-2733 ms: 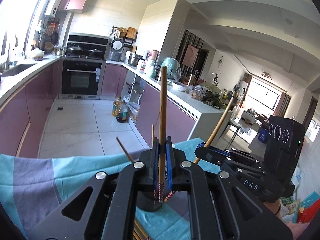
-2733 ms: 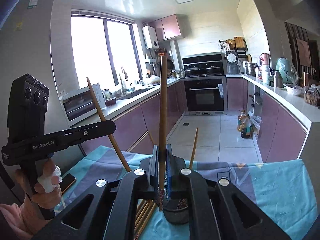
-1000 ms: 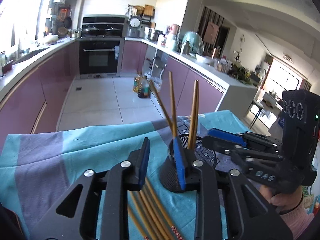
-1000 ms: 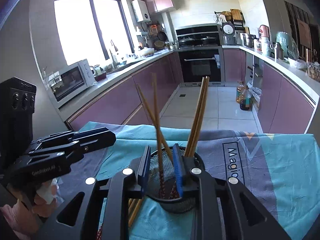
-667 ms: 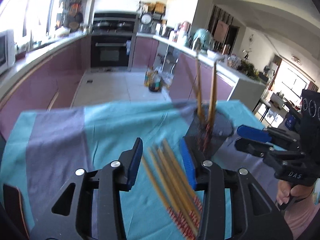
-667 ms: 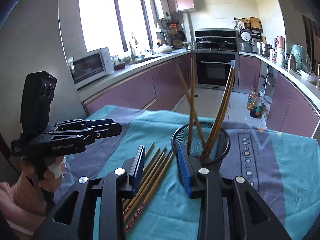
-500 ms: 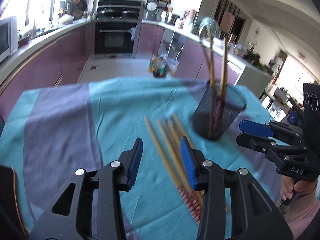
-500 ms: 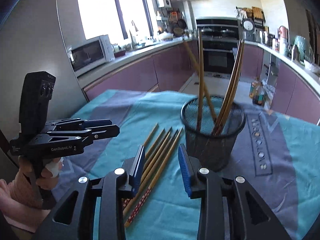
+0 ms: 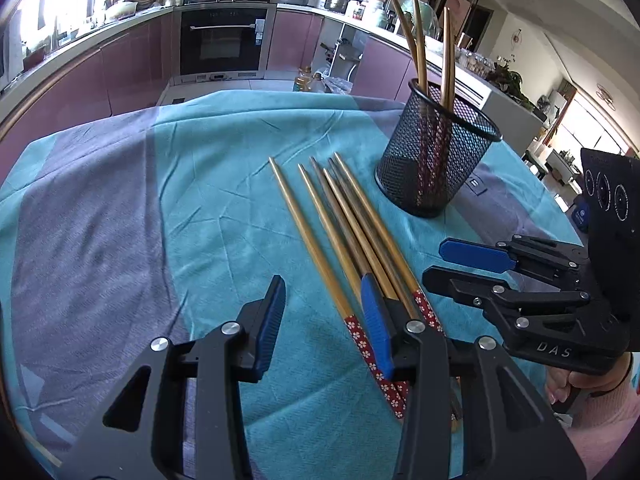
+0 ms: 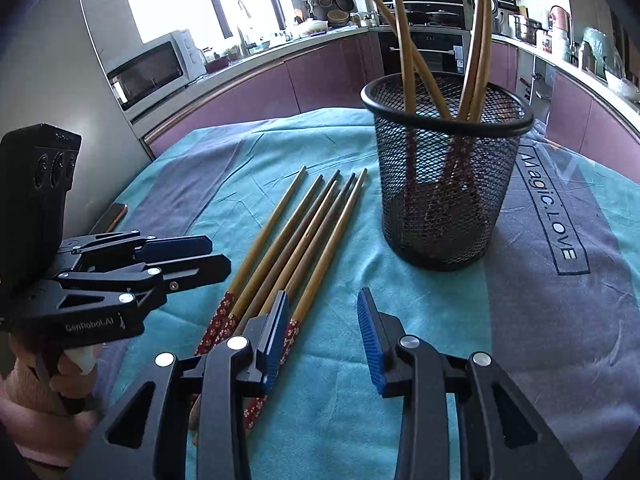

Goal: Organize utensils
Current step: 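Withdraw both grippers from the cup toward the remaining chopsticks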

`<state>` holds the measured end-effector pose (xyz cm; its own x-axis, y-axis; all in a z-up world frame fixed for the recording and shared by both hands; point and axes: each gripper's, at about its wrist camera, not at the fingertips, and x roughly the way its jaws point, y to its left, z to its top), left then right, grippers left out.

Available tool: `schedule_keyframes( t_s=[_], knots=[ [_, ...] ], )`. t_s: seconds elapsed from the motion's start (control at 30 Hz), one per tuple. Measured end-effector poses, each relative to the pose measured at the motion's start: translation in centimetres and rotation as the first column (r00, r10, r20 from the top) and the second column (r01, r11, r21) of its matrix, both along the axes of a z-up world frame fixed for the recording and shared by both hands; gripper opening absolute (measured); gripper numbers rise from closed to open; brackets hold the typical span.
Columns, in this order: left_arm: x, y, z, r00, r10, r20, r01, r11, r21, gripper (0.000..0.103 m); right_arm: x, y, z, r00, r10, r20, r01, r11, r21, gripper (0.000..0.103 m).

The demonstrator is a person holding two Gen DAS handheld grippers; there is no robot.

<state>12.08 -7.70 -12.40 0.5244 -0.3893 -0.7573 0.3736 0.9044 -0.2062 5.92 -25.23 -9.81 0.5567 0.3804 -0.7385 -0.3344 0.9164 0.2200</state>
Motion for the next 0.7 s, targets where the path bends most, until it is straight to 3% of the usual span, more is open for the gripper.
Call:
schedule_keyframes(
  t_s=[0.7],
  knots=[
    [0.9,-1.7,-1.2,1.000,-0.001,-0.015,0.003,0.995,0.100,0.036,0.5,1.6,-1.2,1.000,-0.015,-0.005,0.015,0.997,-0.076,0.032]
  ],
)
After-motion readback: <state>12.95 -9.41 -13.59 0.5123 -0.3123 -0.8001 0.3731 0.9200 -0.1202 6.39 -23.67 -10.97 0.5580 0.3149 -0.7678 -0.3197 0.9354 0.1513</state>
